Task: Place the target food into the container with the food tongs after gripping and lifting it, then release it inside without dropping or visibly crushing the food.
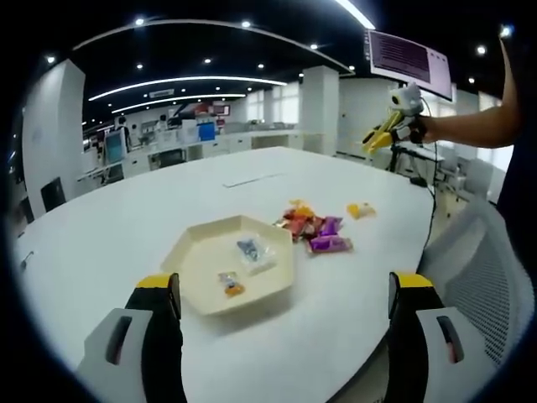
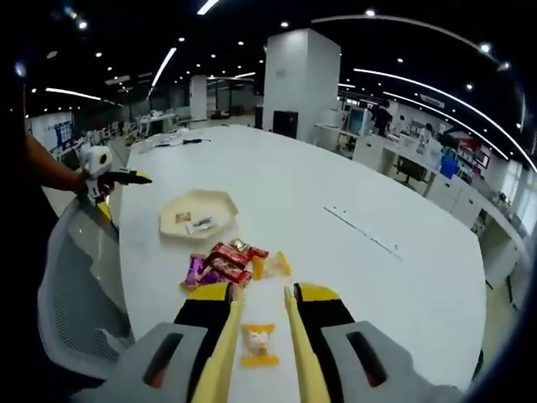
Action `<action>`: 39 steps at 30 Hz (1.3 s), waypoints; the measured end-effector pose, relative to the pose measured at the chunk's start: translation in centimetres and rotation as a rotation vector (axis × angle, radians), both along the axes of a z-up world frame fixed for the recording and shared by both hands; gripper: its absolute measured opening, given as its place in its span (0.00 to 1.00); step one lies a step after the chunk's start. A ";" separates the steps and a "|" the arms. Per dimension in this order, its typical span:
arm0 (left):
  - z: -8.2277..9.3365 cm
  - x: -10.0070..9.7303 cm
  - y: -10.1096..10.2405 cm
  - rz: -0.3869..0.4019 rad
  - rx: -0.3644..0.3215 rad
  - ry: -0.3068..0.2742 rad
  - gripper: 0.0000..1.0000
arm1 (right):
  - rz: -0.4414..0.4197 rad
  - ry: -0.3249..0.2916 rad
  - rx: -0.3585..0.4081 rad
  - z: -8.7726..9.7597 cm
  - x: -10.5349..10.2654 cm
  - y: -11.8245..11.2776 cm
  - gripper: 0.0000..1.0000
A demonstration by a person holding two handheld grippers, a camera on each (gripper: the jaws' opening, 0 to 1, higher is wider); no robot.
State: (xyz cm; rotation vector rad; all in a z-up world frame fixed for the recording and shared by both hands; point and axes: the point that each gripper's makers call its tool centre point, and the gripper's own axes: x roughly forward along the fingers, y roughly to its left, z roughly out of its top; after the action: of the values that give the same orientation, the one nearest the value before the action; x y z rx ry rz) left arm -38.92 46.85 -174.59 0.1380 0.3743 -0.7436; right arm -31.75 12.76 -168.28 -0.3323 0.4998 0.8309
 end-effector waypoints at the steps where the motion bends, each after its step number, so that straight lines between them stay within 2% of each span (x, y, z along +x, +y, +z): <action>1: 0.0 0.0 0.0 0.000 0.001 0.001 0.99 | -0.001 0.005 -0.003 -0.3 0.0 -0.1 0.28; 13: -0.2 0.0 0.0 0.003 0.007 0.008 0.99 | -0.034 0.052 0.016 -4.2 0.1 -0.9 0.28; 18: -0.3 -0.1 0.0 0.002 0.012 0.010 0.99 | -0.058 0.057 0.020 -5.6 0.3 -0.9 0.29; 23: -0.4 -0.1 0.1 0.006 0.013 0.012 0.99 | -0.045 0.044 0.012 -6.7 0.2 -0.7 0.29; 39: -0.6 -0.1 0.0 0.000 0.021 0.022 0.99 | -0.064 0.146 0.005 -10.1 0.3 -0.9 0.29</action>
State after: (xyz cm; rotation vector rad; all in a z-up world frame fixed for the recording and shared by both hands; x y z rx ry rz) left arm -39.02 46.87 -175.23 0.1499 0.4029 -0.7416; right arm -31.47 11.81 -178.41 -0.2507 0.6408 0.7974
